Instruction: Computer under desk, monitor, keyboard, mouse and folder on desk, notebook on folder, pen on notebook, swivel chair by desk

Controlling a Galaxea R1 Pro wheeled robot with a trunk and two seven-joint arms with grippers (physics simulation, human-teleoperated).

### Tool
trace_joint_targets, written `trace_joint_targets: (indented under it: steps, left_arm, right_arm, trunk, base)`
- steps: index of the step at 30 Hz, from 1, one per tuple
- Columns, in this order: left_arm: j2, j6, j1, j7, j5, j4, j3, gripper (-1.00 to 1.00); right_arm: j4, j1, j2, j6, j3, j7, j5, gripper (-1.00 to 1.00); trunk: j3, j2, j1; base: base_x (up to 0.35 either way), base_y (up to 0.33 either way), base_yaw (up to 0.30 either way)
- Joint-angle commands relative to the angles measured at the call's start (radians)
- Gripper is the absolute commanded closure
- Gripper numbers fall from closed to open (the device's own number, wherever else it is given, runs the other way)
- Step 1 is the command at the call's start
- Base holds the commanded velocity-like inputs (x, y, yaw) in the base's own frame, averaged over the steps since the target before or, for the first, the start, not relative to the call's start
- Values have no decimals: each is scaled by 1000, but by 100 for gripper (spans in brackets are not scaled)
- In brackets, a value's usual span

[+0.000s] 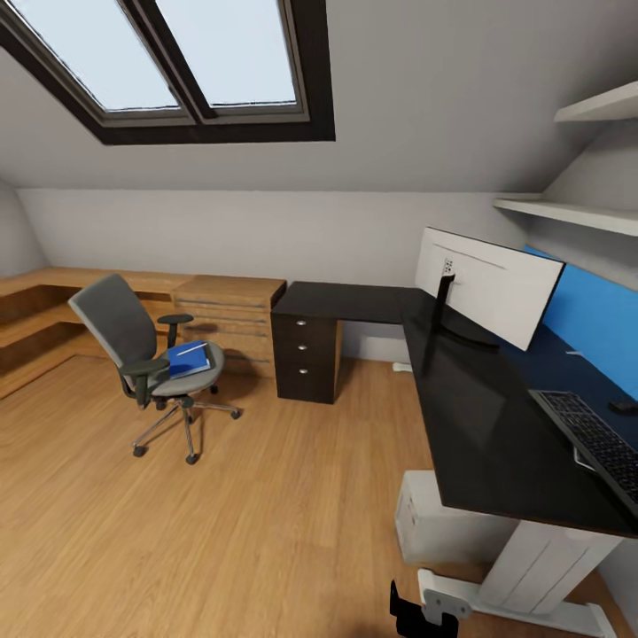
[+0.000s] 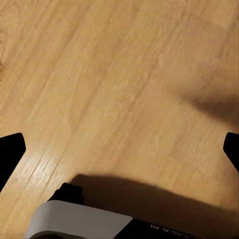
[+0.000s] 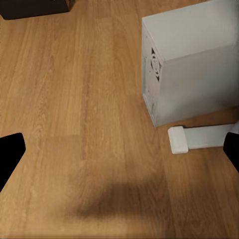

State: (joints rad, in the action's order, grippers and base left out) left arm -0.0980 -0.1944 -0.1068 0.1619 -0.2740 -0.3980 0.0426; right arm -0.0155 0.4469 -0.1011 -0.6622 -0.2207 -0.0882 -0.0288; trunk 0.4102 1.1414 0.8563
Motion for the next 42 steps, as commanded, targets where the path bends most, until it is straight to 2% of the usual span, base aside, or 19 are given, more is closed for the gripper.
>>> trace_joint_targets:
  steps: [1,27,32,33,42]
  left_arm:
    - [0,-3,-1,5,-5,1,5,-100]
    - [3,-4,-1,5,-7,2,2,-100]
    - [0,-7,-1,7,-5,2,4,-100]
    - [-1,-9,-1,54,-3,1,6,-100]
    - [-3,-8,-1,84,-2,1,7,-100]
  right_arm:
    - [-2,1,0,-4,-2,-5,-3,-100]
    - [-3,1,-8,-5,-4,-4,0,-100]
    - [-3,1,-7,-5,-5,-4,0,-100]
    - [-3,1,-5,-5,-5,-4,0,-100]
    - [-1,1,-2,-6,-4,-4,-2,-100]
  trunk:
    - [-2,-7,-4]
    - [-84,-189,-104]
    - [-99,-224,-123]
    - [-102,-231,-127]
    - [-131,-294,-161]
  base:
    - [-5,-4,0]
    - [-1,0,0]
    - [-238,-146,0]
    - [-268,-243,-137]
    - [-265,-248,-239]
